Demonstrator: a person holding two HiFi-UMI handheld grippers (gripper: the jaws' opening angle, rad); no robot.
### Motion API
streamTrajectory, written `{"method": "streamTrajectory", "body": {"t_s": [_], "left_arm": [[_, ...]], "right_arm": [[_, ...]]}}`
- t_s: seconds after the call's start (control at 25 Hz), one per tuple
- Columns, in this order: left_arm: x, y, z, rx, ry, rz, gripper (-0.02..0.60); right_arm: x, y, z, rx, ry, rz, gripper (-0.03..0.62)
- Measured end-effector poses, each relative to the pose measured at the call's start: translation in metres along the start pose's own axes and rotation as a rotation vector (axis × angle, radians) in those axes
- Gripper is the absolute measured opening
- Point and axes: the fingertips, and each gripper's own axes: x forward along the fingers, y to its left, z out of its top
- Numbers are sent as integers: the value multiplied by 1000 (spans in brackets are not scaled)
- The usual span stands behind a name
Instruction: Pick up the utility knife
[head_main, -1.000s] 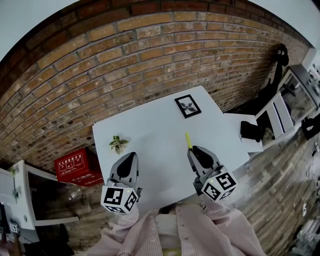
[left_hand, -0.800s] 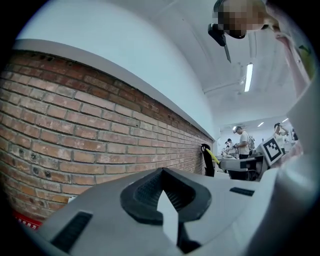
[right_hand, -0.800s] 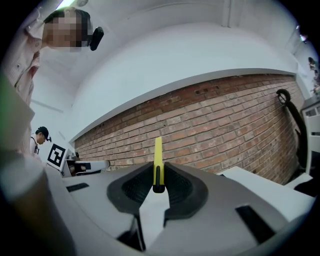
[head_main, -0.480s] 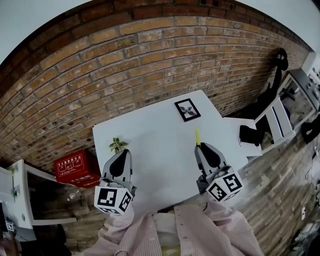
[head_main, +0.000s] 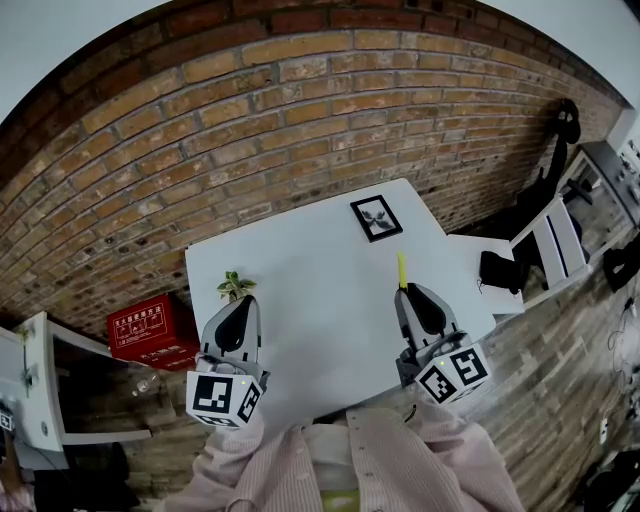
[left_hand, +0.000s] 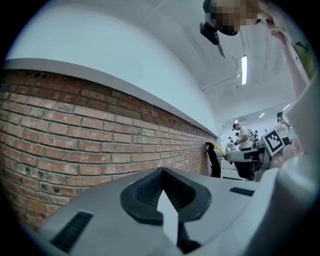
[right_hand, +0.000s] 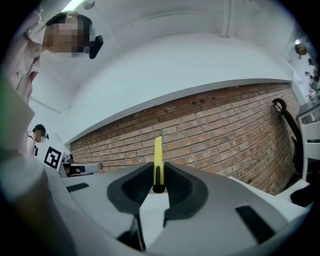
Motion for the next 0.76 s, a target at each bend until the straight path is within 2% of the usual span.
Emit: {"method": "streamTrajectory", "body": {"t_s": [0.76], "left_arm": [[8, -3, -17, -12, 50, 10, -8]], "right_arm": [[-2, -19, -17, 7, 28, -28, 67]]}}
